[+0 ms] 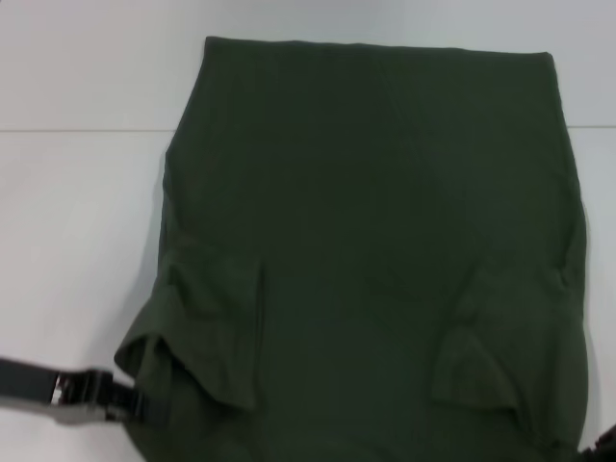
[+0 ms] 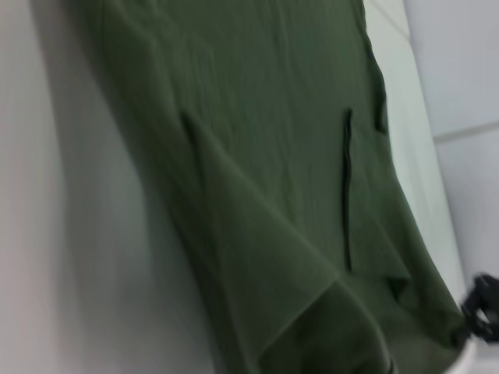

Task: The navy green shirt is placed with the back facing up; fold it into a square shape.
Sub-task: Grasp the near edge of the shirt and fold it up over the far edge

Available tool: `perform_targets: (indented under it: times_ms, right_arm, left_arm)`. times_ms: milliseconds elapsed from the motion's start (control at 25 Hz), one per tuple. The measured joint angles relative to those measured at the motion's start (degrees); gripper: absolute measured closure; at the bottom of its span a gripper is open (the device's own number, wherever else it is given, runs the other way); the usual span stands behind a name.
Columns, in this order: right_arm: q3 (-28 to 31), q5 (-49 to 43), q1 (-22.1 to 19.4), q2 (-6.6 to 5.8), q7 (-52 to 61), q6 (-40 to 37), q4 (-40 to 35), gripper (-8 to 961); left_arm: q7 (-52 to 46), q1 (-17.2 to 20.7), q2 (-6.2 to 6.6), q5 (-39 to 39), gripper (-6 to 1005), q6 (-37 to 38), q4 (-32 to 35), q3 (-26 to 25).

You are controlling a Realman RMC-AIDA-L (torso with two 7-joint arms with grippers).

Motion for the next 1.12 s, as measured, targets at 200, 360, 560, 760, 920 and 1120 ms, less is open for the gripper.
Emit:
perform_targets:
  times_ms: [200, 360, 560, 760, 920, 1120]
  right_arm:
    - [-3.79, -0.78, -0.10, 0.86, -0.76, -1.04, 0.76, 910]
    - [-4.72, -0.91, -0.11, 1.44, -0.50, -1.03, 0.98, 910]
    - [-0.97, -0.61, -0.11, 1.58, 0.03, -0.25, 1.44, 911]
    - [12.52, -0.50, -0.18, 0.39, 0.26, 1.19, 1.35, 910]
    - [24.24, 2.30, -0.83, -1.77, 0.41, 2.10, 1.90, 910]
    - [29.63, 12.31, -3.78, -2.93, 1.48, 6.06, 2.45, 910]
  left_arm:
    - [0.35, 0.82, -0.39, 4.22, 969, 6.13, -0.02, 0.39]
    - [0.31, 1.18, -0.69, 6.24, 969, 8.41, -0.04, 0.92]
    - [0.28, 0.69, -0.72, 3.31, 969, 7.54, -0.29, 0.00]
    - [0.27, -0.76, -0.15, -4.68, 969, 3.13, -1.91, -0.79]
    - [-0.06, -2.25, 0.44, -11.88, 969, -2.06, -3.66, -1.17]
    - [0.19, -2.67, 0.53, -20.80, 969, -8.66, -4.56, -2.28]
